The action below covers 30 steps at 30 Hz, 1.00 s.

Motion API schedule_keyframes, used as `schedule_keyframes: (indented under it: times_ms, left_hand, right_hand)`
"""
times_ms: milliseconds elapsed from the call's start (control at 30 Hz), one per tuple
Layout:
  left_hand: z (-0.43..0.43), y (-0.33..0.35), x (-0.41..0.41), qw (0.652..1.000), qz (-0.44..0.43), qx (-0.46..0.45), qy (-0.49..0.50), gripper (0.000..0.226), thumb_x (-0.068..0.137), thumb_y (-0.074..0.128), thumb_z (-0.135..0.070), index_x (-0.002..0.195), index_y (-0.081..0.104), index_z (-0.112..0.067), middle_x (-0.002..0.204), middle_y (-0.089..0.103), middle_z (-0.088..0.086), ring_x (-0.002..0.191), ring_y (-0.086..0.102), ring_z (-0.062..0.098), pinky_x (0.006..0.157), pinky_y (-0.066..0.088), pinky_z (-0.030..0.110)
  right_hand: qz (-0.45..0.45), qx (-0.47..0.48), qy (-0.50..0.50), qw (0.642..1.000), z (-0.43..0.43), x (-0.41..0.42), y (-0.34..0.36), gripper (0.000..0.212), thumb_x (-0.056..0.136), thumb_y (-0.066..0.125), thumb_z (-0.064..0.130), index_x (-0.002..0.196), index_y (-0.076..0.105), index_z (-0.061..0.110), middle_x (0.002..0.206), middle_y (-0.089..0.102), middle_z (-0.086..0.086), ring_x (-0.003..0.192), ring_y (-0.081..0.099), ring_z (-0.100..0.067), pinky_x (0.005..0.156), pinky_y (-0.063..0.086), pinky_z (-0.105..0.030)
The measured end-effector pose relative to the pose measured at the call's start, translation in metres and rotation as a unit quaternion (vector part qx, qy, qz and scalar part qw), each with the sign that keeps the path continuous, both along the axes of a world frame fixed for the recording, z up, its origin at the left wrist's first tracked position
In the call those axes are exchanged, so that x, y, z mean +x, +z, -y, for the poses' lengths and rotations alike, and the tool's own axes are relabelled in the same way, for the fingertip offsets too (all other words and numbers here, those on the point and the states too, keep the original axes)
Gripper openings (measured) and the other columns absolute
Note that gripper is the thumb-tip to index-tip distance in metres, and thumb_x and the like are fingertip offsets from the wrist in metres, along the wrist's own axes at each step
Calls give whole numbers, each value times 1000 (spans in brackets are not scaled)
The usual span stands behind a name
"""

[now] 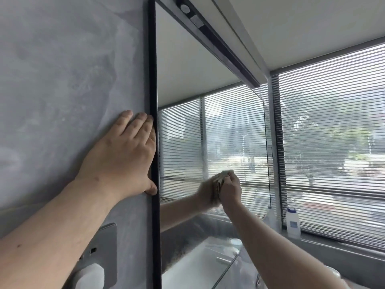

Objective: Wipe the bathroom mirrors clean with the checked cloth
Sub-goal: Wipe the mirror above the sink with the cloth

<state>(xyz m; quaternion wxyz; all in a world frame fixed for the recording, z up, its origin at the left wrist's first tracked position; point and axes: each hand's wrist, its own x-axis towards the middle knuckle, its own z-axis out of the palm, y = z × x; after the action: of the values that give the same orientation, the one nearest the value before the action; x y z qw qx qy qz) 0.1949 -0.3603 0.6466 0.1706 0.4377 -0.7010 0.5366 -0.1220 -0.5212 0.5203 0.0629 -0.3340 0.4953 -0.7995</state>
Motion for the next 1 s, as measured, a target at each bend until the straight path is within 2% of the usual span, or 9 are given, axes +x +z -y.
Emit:
schedule_keyframes:
  times_ms: [100,200,333,433,600,700,767,867,1000]
  left_hand:
    - [2,-1,0,1000,2,-1,-2,135,65,42,-93,156,6,0,165,-1,19,153,-3,31,124,-4,49]
    - [2,-1,1,1000,-4,-6,-8,137,61,45,-94,155,16,0,165,8,19,153,4,31,124,-3,49]
    - [2,0,1,1000,-7,-5,1,140,56,47,-96,154,21,0,164,14,18,153,9,30,124,-1,48]
    - [1,-1,1,1000,-13,-6,1,142,53,48,-96,154,23,0,163,18,17,152,12,29,124,-1,48]
    - [3,-2,2,1000,-9,-22,-2,142,48,54,-95,148,36,3,159,30,19,150,23,31,124,7,48]
    - [5,-3,2,1000,-11,-28,-3,141,45,57,-94,144,42,5,155,36,20,148,28,32,123,10,49]
    - [4,-2,1,1000,-10,-27,0,141,44,56,-95,144,43,4,155,37,20,147,29,32,123,9,48]
    - [4,-3,0,1000,-10,-26,7,141,46,54,-96,146,40,2,158,33,17,149,25,30,123,6,47]
    - [5,-2,1,1000,-11,-25,11,141,47,53,-96,148,39,1,159,30,17,150,23,30,123,4,47]
  right_hand:
    - [-79,-14,20,997,10,-5,53,38,75,42,47,102,63,32,122,65,-5,119,58,-26,106,45,-51]
    - [-111,-21,14,993,-11,18,82,47,87,45,36,127,63,23,131,61,4,126,54,-17,112,40,-42]
    - [-98,36,-26,994,-20,16,40,45,98,43,27,140,55,16,142,55,-1,133,48,-20,116,33,-40]
    - [-62,100,-52,992,-22,7,-31,38,97,37,25,121,62,9,126,62,-10,119,54,-29,102,40,-38]
    - [87,207,-1,974,-21,-3,-163,25,97,39,26,82,54,13,84,61,-15,74,58,-29,76,54,-49]
    - [97,232,3,968,13,-31,-240,51,75,27,55,93,59,21,92,69,-16,77,67,-38,72,57,-48]
    - [115,225,46,966,38,-49,-262,49,77,31,53,95,60,19,92,69,-15,80,68,-38,72,56,-46]
    - [121,194,56,972,17,-31,-208,29,79,38,38,83,58,18,86,67,-8,87,67,-37,81,57,-52]
    - [25,126,24,991,-29,1,-91,19,89,39,17,82,57,13,89,63,-5,89,60,-30,80,51,-48]
